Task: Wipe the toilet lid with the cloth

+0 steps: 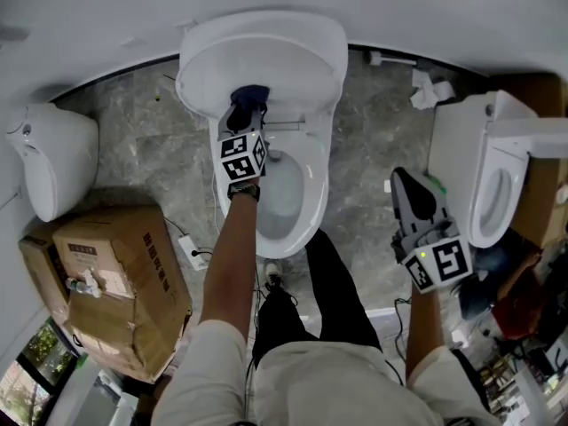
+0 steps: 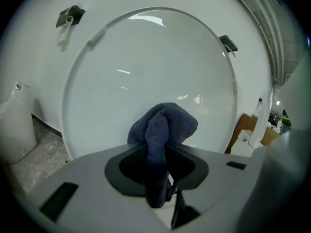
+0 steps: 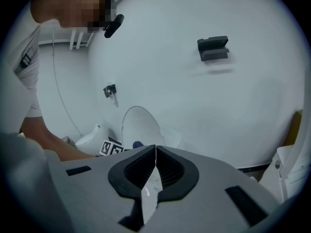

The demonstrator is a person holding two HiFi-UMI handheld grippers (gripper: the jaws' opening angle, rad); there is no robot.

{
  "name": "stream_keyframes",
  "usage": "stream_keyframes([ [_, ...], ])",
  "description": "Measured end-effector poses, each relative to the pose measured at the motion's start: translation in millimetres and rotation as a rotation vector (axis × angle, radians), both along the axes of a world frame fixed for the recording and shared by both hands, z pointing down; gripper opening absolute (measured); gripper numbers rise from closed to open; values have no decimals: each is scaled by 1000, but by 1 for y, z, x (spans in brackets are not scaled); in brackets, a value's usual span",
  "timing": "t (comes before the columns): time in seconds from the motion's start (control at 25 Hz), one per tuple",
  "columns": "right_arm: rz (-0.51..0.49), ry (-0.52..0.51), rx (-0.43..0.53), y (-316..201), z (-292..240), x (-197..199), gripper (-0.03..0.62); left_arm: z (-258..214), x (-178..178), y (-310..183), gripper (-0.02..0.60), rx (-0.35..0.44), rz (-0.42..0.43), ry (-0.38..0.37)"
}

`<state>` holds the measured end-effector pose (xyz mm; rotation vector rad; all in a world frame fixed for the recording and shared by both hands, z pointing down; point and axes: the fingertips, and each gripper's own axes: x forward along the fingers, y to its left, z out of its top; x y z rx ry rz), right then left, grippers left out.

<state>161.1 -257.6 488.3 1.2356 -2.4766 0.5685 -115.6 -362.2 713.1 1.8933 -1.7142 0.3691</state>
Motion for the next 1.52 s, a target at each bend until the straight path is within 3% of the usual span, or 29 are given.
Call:
stream_keyframes([
  [0.24,42,-9,-27,2,13,15,29,-19,82,-10,103,63,122,85],
  [0.4,69,-19,-32,3,17,22,29,-19,122,-10,103,75,199,81],
  [0.6,86,-6,-48,5,27,34,29,9,167,1,103,22,389,24],
  [0.72,93,9,-59,7,32,39,29,31,174,5,103,-44,426,28],
  [0.88,94,13,-61,7,34,40,29,70,154,12,103,-190,418,-19],
  [1.0,105,-2,-63,6,35,40,29,88,131,16,103,-255,377,-30],
  [1.12,108,-16,-61,4,36,35,29,98,99,17,103,-287,316,-43],
  [1.28,87,-13,-60,6,38,28,29,102,43,25,103,-317,174,-31],
  [1.52,79,14,-45,5,38,23,29,92,-33,30,103,-300,60,-72],
])
